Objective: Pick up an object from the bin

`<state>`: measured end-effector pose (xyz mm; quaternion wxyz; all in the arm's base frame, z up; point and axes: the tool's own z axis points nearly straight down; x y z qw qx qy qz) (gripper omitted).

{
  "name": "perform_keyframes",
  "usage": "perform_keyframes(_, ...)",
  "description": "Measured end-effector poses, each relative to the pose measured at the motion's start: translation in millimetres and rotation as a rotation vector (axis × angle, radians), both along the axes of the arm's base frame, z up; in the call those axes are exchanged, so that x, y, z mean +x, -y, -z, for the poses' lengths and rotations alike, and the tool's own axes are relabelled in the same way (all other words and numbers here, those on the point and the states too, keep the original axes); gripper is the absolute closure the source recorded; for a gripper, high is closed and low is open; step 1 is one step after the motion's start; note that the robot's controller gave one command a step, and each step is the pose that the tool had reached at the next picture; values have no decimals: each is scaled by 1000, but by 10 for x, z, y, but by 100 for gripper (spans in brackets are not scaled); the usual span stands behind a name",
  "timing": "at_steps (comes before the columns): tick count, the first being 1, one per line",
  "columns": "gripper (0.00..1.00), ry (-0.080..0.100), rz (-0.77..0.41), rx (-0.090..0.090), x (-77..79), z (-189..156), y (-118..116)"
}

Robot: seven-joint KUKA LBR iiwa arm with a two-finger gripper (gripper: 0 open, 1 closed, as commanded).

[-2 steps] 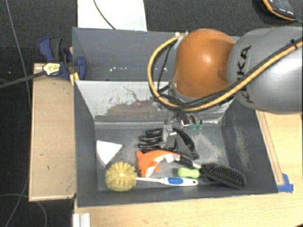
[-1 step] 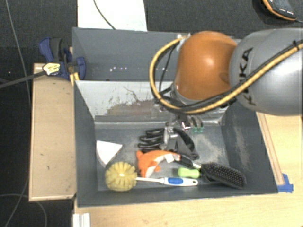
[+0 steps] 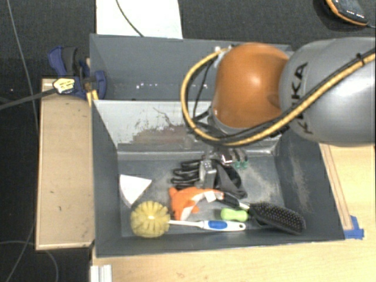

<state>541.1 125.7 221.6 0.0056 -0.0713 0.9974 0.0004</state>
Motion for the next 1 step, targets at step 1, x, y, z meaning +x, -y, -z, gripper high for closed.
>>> perform_keyframes(1,0,1,-64,0,-7,-13,-14)
